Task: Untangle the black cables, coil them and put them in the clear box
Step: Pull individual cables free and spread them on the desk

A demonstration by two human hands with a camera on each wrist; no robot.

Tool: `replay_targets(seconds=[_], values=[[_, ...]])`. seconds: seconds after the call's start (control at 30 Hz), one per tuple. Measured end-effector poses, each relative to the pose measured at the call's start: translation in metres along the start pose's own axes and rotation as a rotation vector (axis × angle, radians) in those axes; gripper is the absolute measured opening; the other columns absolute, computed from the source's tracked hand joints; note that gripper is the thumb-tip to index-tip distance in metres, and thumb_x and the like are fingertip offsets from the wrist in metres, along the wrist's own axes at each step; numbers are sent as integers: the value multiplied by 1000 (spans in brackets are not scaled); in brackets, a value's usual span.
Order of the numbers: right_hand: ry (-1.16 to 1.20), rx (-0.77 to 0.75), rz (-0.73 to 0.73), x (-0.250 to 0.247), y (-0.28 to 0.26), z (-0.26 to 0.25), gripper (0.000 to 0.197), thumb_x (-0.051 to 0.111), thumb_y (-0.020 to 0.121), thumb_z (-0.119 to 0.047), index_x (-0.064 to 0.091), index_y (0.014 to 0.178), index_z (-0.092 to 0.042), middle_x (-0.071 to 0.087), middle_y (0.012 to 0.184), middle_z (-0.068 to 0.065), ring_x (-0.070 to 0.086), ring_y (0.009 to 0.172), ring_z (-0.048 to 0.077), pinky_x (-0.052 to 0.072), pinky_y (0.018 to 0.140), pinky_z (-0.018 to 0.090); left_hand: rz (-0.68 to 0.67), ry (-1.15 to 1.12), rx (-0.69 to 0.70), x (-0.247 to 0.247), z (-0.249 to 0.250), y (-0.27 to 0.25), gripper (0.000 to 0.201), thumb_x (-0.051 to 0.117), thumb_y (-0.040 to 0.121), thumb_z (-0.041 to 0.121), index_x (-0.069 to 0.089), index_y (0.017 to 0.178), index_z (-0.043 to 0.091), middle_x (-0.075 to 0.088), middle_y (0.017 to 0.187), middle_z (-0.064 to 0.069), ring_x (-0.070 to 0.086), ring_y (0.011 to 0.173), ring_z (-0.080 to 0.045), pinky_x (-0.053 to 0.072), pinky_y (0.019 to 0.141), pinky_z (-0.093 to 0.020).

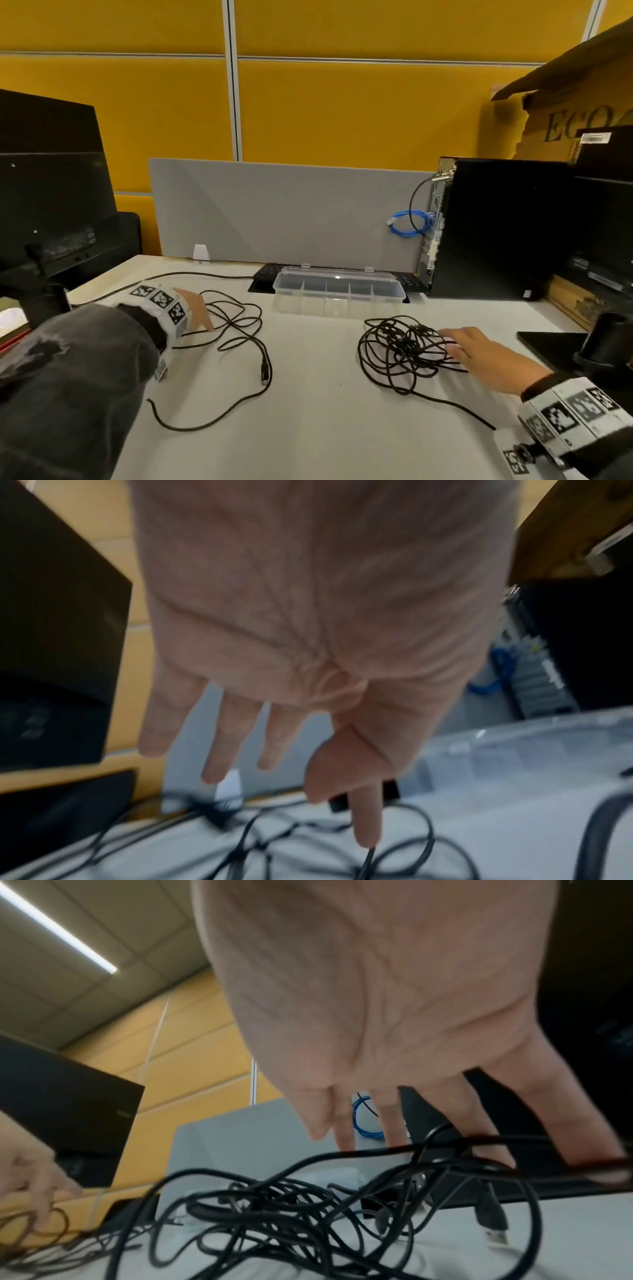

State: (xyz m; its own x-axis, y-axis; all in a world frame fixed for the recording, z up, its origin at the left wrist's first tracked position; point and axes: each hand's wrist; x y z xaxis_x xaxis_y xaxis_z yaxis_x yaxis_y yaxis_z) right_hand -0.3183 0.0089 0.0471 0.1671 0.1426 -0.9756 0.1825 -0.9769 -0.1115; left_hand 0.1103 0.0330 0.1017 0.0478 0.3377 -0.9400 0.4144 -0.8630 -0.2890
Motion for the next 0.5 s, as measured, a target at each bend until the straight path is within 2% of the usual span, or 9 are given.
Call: replay_targets(seconds=[0.07,0.13,0.2,0.23,0.27,0.3,0.37,0.43,0.5], values=[[84,-16,72,0,-3,-3,45,23,100,-42,21,144,-34,24,150,2,42,128,22,37,107,36,110,-41,162,-17,5,-16,41,47,95,27,46,136,23,39,146,-2,38,132,-21,29,111,-31],[90,0,99,2,-1,-4,46,28,98,-45,22,144,-36,24,150,2,41,129,24,38,106,39,229,-271,389,-22,21,-36,38,47,95,19,50,131,29,45,141,2,45,125,-17,34,103,-27],[35,20,37,1,1,-6,46,34,96,-48,29,141,-39,29,148,2,39,130,27,35,107,43,191,-713,590,-17,52,-57,40,49,94,14,49,132,27,48,137,2,48,117,-15,39,90,-25],[5,13,-13,0,1,-9,43,37,96,-48,35,138,-39,36,144,3,40,128,27,34,107,42,110,-959,643,-9,71,-68,39,50,93,14,49,131,28,50,134,1,49,115,-15,40,85,-26],[-9,-6,-51,-1,1,-13,39,38,96,-47,42,133,-37,43,137,3,43,124,25,35,106,40,-1,-1173,643,-1,91,-77,38,51,93,16,48,128,29,51,132,0,48,115,-16,39,86,-29],[-6,-36,-68,-3,-1,-18,33,40,96,-44,48,127,-35,49,129,2,46,119,24,35,105,38,-122,-1340,598,8,110,-84,37,52,93,18,47,127,30,50,132,-2,46,118,-20,39,94,-35],[44,-126,-54,-4,-4,-29,18,43,96,-41,58,105,-38,53,113,-1,49,113,23,36,101,37,-323,-1544,476,27,140,-87,43,55,91,22,42,132,29,42,138,-5,39,127,-28,30,107,-49],[117,-250,-50,-5,-11,-40,13,48,93,-42,57,84,-45,55,104,-6,48,106,20,38,95,33,-434,-1682,395,41,156,-83,66,65,85,29,31,141,25,38,139,-6,38,128,-34,34,104,-54],[210,-422,-108,-5,-20,-52,16,51,92,-39,62,81,-40,57,97,-15,50,99,6,38,89,19,-510,-1796,351,49,160,-76,103,81,65,35,21,146,18,45,137,-11,48,120,-35,43,98,-54]])
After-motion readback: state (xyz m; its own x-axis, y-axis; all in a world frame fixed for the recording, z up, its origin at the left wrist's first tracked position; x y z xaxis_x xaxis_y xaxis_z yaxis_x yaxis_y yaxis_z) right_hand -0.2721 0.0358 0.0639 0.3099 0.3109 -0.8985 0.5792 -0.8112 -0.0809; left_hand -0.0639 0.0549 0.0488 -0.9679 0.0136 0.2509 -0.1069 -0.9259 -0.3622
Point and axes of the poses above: each hand's wrist, its own y-axis towards the middle knuckle, its own x-axis out of the palm, z = x × y
